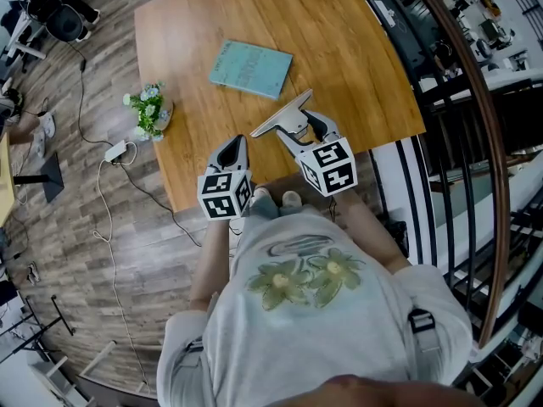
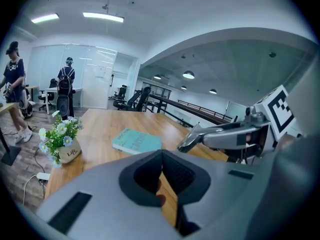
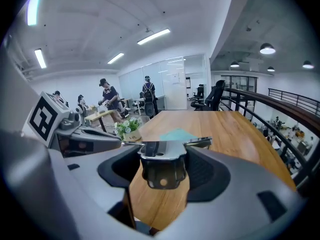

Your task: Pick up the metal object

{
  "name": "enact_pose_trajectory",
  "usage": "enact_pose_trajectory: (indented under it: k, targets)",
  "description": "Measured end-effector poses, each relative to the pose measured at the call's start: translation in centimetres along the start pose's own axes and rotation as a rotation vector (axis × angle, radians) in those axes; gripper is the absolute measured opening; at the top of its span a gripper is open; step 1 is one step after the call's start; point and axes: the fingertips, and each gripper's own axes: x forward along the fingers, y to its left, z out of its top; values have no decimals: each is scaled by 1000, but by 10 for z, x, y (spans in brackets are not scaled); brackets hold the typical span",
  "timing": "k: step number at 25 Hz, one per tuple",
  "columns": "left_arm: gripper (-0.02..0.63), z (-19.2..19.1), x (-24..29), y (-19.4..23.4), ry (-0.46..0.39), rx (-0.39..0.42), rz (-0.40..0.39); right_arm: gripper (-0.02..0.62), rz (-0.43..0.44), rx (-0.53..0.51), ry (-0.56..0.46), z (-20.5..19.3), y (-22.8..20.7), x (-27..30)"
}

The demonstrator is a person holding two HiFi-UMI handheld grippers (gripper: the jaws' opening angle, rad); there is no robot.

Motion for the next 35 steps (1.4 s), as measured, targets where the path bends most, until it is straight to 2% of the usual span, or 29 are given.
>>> enact_pose_trajectory:
  k: [11,35]
  targets:
    - [15,9,-5,0,-17,9,-2,285,5,-11,-75,35,11,-15]
    - [15,14,-8,-3,-36,12,6,285,41,-29,-144,57,21,-29]
